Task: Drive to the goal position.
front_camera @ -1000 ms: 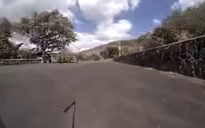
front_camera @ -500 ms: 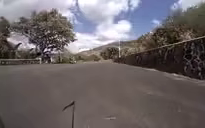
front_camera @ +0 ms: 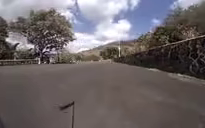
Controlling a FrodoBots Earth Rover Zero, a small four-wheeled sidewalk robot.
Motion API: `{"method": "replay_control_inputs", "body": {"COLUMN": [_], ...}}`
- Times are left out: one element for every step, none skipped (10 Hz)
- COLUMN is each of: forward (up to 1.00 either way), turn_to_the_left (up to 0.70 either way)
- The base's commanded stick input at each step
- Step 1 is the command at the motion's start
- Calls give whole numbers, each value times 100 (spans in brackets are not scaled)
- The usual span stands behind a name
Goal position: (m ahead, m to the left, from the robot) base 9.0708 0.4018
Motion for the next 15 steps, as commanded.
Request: {"method": "replay_control_inputs", "body": {"forward": [70, 70, 70, 70, 70, 70, 70, 70, 70, 70, 70, 70, 70, 70, 70], "turn_to_the_left": [0, 0, 0, 0, 0, 0, 0, 0, 0, 0, 0, 0, 0, 0, 0]}}
